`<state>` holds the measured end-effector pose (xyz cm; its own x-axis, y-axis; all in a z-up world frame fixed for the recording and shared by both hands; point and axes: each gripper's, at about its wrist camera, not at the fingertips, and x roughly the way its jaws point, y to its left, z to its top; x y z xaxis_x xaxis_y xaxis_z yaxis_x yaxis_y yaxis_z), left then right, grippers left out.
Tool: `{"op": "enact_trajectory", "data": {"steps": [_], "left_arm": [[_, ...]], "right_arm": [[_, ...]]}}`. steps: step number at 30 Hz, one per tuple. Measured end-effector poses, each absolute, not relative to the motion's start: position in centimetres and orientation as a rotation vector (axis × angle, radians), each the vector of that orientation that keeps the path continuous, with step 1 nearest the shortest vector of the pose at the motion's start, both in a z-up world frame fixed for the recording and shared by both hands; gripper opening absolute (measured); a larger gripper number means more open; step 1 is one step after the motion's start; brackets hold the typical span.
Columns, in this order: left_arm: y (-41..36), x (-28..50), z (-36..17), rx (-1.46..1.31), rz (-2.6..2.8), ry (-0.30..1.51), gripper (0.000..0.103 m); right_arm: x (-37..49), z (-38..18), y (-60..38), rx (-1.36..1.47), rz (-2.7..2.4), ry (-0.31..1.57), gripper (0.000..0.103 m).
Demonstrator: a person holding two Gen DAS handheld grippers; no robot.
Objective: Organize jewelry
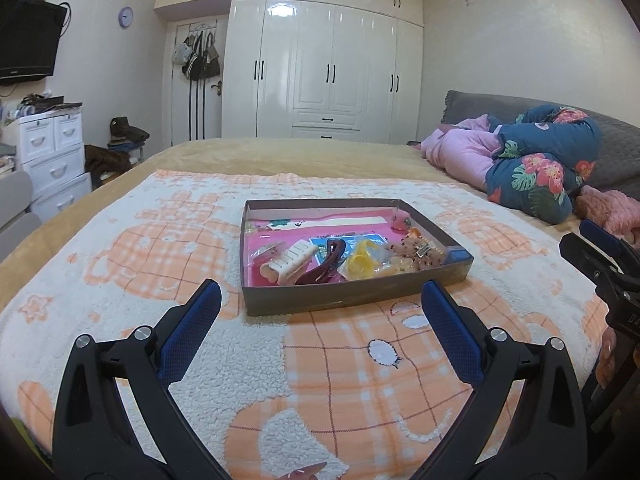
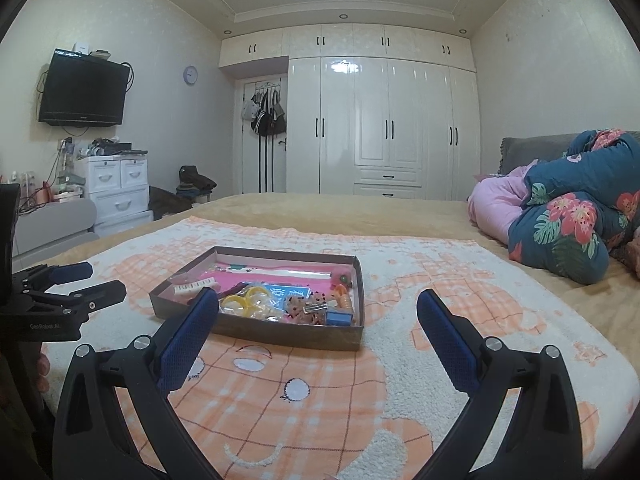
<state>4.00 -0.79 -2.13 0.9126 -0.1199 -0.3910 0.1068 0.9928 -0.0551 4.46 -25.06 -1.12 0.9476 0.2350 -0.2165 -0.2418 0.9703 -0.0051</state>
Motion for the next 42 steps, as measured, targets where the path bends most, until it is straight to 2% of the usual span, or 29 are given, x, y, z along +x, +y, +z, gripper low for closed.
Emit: {"op": "enact_trajectory", "data": {"steps": [42], "left_arm": [[-0.44,4.20,-2.23,-0.021,-0.090,0.406,0.092]], "right_arm": [[4.74,-1.53,-24.77,-0.039,0.240,0.248,0.097]]}}
